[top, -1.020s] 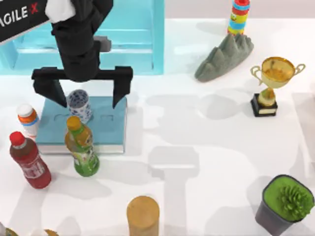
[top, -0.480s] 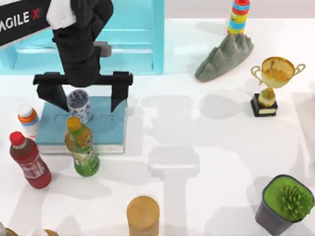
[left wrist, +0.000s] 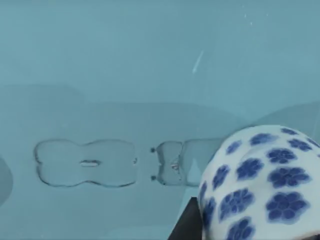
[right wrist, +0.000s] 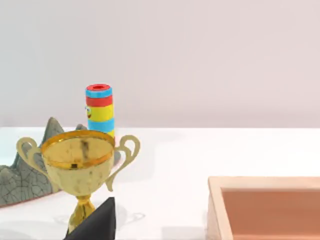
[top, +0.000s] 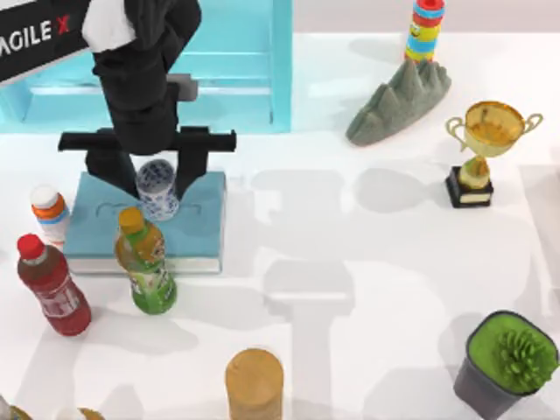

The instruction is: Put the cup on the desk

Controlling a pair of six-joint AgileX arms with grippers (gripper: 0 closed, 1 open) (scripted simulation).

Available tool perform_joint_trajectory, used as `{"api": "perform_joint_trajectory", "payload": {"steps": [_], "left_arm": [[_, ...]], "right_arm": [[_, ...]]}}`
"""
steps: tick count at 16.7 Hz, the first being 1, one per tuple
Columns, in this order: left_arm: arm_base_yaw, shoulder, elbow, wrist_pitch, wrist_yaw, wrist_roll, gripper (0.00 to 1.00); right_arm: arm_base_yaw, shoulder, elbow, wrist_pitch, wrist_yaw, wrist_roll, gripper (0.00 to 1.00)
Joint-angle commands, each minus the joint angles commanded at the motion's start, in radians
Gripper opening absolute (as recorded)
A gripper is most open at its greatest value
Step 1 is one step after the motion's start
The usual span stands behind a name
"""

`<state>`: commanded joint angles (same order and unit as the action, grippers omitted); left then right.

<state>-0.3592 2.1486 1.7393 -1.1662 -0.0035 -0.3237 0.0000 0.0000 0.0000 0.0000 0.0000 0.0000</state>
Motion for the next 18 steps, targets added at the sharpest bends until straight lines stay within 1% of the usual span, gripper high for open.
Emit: {"api": "perform_joint_trajectory", "payload": {"steps": [2, 3, 12, 18], "left_arm": [[0.0, 0.0, 0.0, 0.0, 0.0, 0.0, 0.02], [0.0, 0.0, 0.0, 0.0, 0.0, 0.0, 0.0], [-0.001, 0.001, 0.004, -0.004, 0.0, 0.001, 0.0], [-0.001, -0.01, 0.141, -0.156, -0.001, -0.001, 0.0]], "right_arm": [[0.0, 0.0, 0.0, 0.0, 0.0, 0.0, 1.0], [0.0, 0.0, 0.0, 0.0, 0.0, 0.0, 1.0], [0.0, 0.0, 0.0, 0.0, 0.0, 0.0, 1.0], [0.0, 0.0, 0.0, 0.0, 0.0, 0.0, 1.0]]}}
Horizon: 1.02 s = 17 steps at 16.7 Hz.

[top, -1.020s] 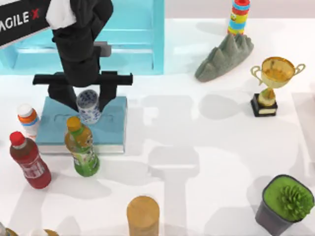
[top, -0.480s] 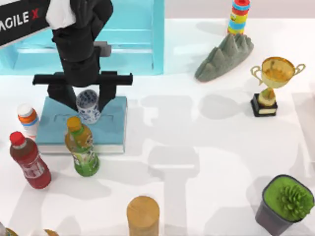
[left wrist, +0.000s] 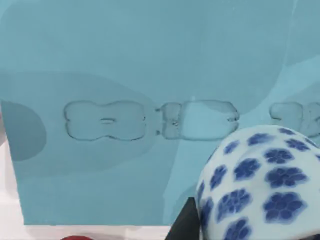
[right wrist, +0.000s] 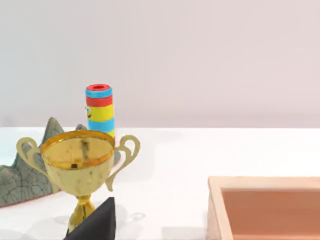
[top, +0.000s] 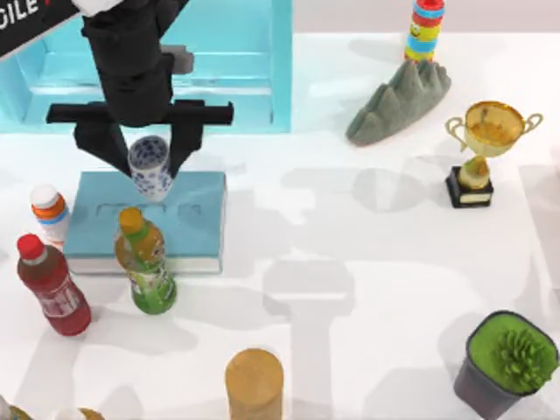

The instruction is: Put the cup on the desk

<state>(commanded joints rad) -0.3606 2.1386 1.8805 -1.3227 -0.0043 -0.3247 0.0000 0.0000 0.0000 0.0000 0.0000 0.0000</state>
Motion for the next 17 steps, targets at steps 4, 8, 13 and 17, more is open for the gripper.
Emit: {"api": "perform_joint_trajectory", "payload": {"steps": [4, 8, 13, 17], "left_arm": [[-0.001, -0.006, 0.032, -0.033, 0.0, 0.001, 0.0], [-0.041, 0.019, 0.061, -0.054, 0.002, -0.039, 0.0], [-0.239, 0.067, 0.188, -0.129, 0.008, -0.246, 0.0], [-0.301, 0.075, 0.231, -0.149, 0.011, -0.307, 0.0]], "right_arm": [[0.0, 0.0, 0.0, 0.0, 0.0, 0.0, 1.0], [0.0, 0.0, 0.0, 0.0, 0.0, 0.0, 1.0], [0.0, 0.0, 0.0, 0.0, 0.0, 0.0, 1.0], [0.0, 0.0, 0.0, 0.0, 0.0, 0.0, 1.0]]}}
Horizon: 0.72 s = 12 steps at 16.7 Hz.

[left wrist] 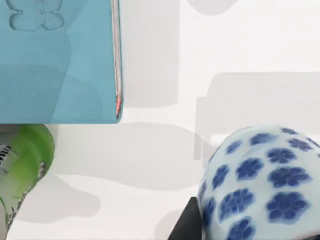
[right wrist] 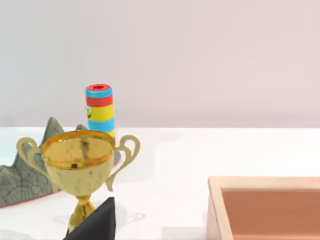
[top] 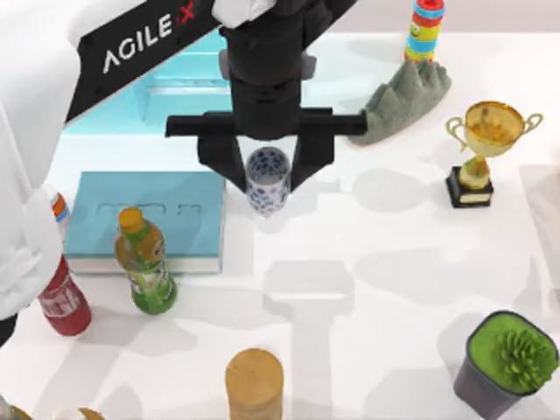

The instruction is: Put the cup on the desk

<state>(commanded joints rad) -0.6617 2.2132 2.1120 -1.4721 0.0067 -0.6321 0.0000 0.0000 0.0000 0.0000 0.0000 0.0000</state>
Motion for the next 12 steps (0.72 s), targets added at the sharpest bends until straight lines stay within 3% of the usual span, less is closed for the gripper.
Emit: {"api": "perform_joint_trajectory", "payload": {"steps": [4, 12], "left_arm": [[0.005, -0.001, -0.02, 0.019, 0.001, 0.001, 0.0], [0.002, -0.004, -0.262, 0.258, 0.0, 0.002, 0.0]], "right_arm": [[0.0, 0.0, 0.0, 0.0, 0.0, 0.0, 1.0], [0.0, 0.0, 0.0, 0.0, 0.0, 0.0, 1.0]]}}
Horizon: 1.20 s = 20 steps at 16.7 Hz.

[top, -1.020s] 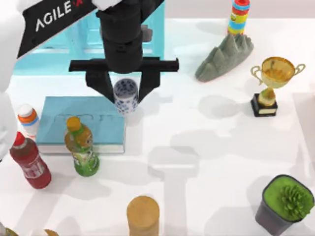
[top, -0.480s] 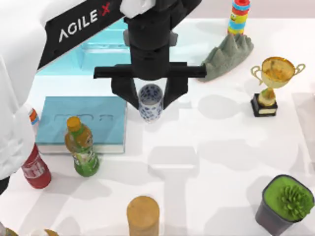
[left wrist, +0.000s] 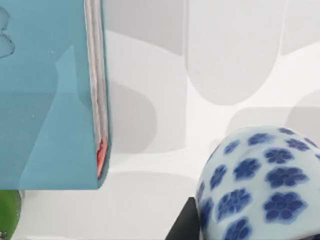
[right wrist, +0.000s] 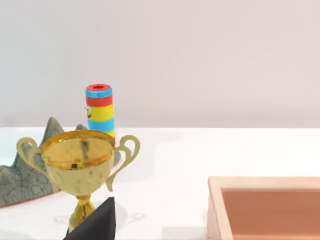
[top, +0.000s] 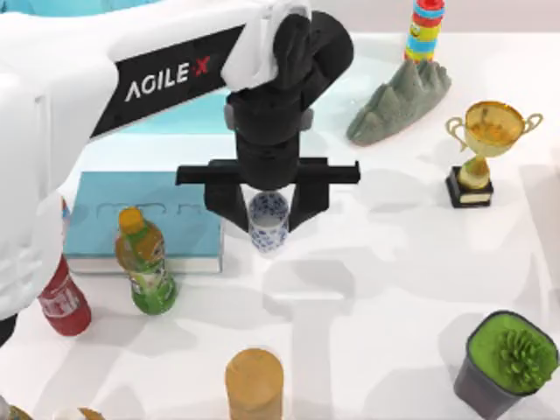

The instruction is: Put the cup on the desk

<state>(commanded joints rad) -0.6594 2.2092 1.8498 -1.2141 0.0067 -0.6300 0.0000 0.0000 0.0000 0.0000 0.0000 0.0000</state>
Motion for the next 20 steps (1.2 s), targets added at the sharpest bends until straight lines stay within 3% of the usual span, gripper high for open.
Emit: {"api": "perform_joint_trajectory", "payload": {"steps": [4, 17, 20], "left_arm": [[0.0, 0.0, -0.002, 0.002, 0.0, 0.0, 0.0], [0.0, 0.0, -0.002, 0.002, 0.0, 0.0, 0.98], [0.0, 0.0, -0.002, 0.002, 0.0, 0.0, 1.0]], "right_arm": [[0.0, 0.0, 0.0, 0.0, 0.0, 0.0, 1.0], [0.0, 0.0, 0.0, 0.0, 0.0, 0.0, 1.0], [0.0, 0.0, 0.0, 0.0, 0.0, 0.0, 1.0]]}}
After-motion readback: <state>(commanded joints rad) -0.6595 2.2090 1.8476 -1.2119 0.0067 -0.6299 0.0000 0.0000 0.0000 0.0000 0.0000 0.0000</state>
